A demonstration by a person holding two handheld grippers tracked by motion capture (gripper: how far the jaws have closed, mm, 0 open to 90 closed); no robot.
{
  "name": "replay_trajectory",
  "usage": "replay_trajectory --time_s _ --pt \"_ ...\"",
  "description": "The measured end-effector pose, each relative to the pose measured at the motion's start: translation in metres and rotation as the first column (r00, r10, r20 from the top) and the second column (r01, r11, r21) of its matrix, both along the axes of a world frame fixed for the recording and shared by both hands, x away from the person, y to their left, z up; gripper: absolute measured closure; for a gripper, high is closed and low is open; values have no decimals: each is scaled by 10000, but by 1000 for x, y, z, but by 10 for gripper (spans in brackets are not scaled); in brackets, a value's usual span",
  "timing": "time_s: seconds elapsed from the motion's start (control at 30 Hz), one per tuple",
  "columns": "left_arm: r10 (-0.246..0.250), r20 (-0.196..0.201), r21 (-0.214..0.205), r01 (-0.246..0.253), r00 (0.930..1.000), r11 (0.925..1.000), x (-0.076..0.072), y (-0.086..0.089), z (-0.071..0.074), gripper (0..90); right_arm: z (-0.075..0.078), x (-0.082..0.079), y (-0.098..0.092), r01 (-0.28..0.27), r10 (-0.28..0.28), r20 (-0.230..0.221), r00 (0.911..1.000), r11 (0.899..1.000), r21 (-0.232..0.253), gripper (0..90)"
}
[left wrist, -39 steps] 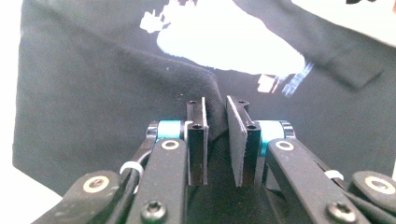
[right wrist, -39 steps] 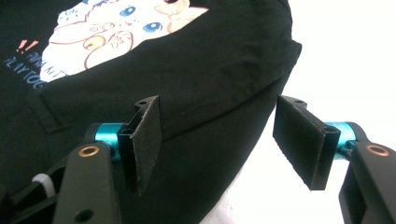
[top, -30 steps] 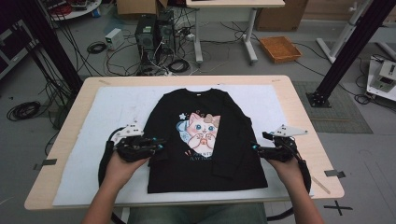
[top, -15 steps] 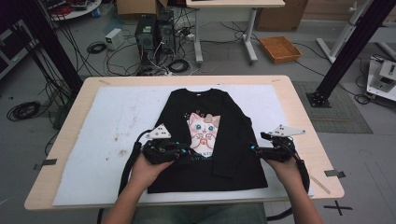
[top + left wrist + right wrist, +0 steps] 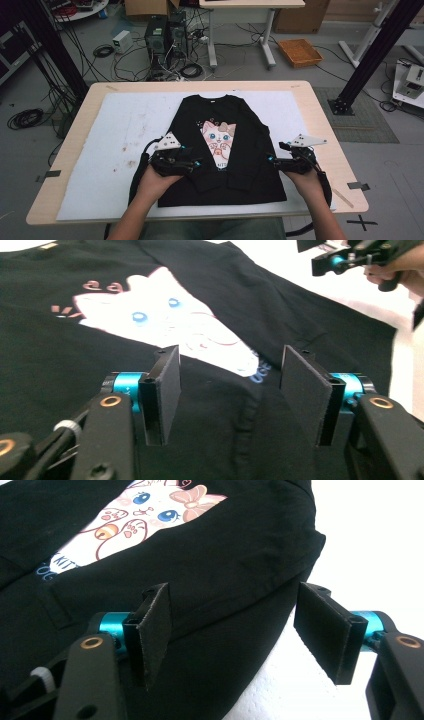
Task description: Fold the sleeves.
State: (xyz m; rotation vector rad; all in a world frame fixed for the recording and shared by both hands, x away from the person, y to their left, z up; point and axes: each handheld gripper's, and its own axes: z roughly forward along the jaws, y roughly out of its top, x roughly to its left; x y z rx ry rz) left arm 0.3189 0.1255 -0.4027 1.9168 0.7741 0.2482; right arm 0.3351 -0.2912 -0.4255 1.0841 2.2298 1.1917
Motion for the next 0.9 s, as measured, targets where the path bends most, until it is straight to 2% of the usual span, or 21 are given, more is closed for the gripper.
replay_trajectory --time_s 0.07,0.23,0.43,0.63,0.77,0.9 --pt "218 118 -33 -218 9997 9998 0 6 1 357 0 0 0 -34 34 19 10000 10000 9 306" --pt "375 365 -134 -371 9986 9992 -1 20 2 313 1 0 2 -161 161 78 9998 9999 23 293" --pt "557 528 -264 -543 9971 9982 1 36 1 285 3 2 4 -226 222 152 9996 9994 265 215" --pt "682 643 -315 -663 9956 9973 3 46 1 284 6 5 5 -346 335 197 9992 9977 585 211" --pt "645 1088 -301 -616 9920 9977 2 54 2 251 8 7 5 -388 371 213 9991 9959 817 206" --pt "832 1362 -488 -772 9872 9958 2 65 3 221 11 9 7 -471 442 298 9986 9930 1082 204"
